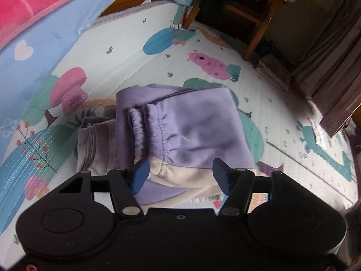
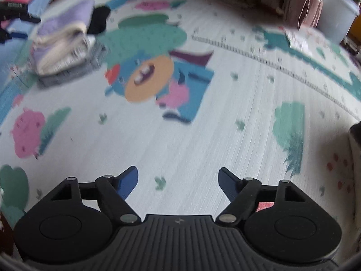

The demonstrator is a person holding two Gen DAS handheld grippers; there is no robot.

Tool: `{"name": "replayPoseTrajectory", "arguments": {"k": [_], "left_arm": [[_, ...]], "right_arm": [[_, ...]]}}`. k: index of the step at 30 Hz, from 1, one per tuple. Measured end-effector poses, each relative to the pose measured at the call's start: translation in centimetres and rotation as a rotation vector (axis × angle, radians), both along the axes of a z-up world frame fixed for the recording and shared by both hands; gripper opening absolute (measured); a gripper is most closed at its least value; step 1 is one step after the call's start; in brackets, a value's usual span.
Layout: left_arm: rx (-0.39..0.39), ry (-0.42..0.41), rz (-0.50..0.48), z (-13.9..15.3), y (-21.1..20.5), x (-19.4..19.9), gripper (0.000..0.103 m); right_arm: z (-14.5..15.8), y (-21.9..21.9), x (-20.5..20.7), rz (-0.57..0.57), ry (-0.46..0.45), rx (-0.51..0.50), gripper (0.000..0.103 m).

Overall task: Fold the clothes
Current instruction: 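Reach the left gripper to the lavender sweatpants and grasp the cuff, then lift the lavender sweatpants with the left gripper and lay them flat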

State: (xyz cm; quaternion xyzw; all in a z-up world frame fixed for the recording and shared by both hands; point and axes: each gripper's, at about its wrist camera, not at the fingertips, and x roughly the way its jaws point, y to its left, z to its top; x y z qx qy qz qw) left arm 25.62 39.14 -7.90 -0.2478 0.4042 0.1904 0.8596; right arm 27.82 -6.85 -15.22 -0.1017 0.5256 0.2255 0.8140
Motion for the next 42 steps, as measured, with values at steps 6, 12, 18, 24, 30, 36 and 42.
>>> {"name": "replayPoseTrajectory", "arguments": {"k": [6,12,18,24,30,36,42], "left_arm": [[0.115,0.038,0.056,-1.8,-0.1,0.7,0.055],[0.158,0.086,0.019,-3.0,-0.1,1.3,0.032],[0.191,-0.054,-0.008,2.5,-1.7,0.8,0.01],[0.209,-0.326,-0.226,16.5,-9.6,-1.6,0.009],[0.214,-0.502,-0.342,26.4,-16.8,-7.9,0.009],[0.181,-0.575,-0.352,30.0,-20.0,-14.9,0.009],[0.066,-0.578,-0.344,28.6,-20.8,-17.3,0.009]], "right_arm": [[-3.1,-2.1,1.1,-0.087,0.086,0.014,0.088],[-3.6,-4.1,1.5,-0.142,0.101,0.021,0.091],[-2.1,-5.0,1.0,-0.129,0.087,0.009,0.091],[3.4,-6.2,0.0,-0.101,0.016,-0.002,0.091],[12.5,-10.0,-3.4,-0.088,-0.107,0.025,0.097],[19.2,-14.0,-7.5,-0.143,-0.165,0.076,0.097],[23.2,-16.4,-12.2,-0.166,-0.202,0.146,0.099]]}}
